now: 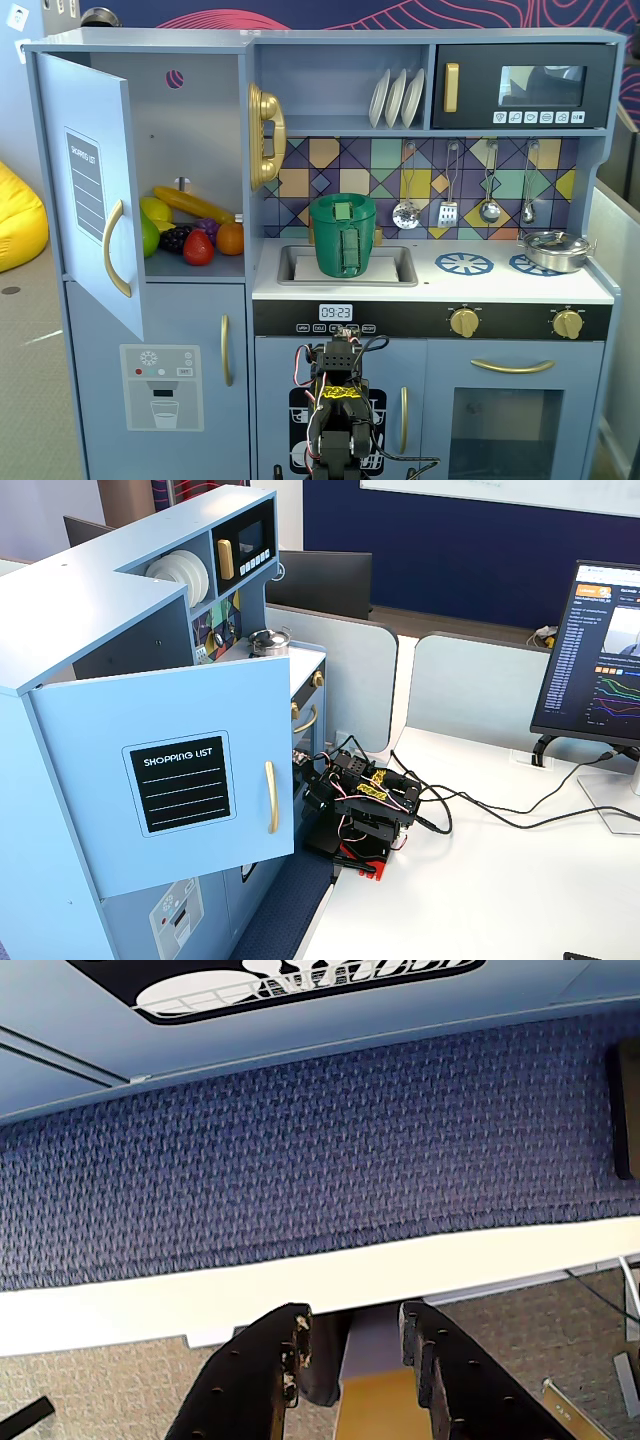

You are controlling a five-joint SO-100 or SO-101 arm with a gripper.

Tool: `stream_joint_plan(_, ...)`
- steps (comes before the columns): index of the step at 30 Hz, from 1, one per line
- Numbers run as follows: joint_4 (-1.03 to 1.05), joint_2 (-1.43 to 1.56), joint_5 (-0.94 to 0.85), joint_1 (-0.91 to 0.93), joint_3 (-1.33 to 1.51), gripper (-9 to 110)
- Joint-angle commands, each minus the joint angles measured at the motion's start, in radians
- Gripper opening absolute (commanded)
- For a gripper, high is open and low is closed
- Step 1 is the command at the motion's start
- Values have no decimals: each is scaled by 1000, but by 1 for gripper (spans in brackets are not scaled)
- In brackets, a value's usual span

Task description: Close the left cabinet door

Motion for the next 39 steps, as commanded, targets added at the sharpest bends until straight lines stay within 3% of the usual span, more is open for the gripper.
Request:
stream_joint_plan(1, 190, 0, -5, -52, -5, 0)
stream_joint_plan(12, 190, 0, -2, -75, -5, 0)
stream_joint_plan(22, -129, -3, 143, -488, -146, 0)
stream_joint_plan(34, -385, -64, -98, -973, -571, 0)
stream_joint_plan(39, -495, -135, -333, -1100, -710, 0)
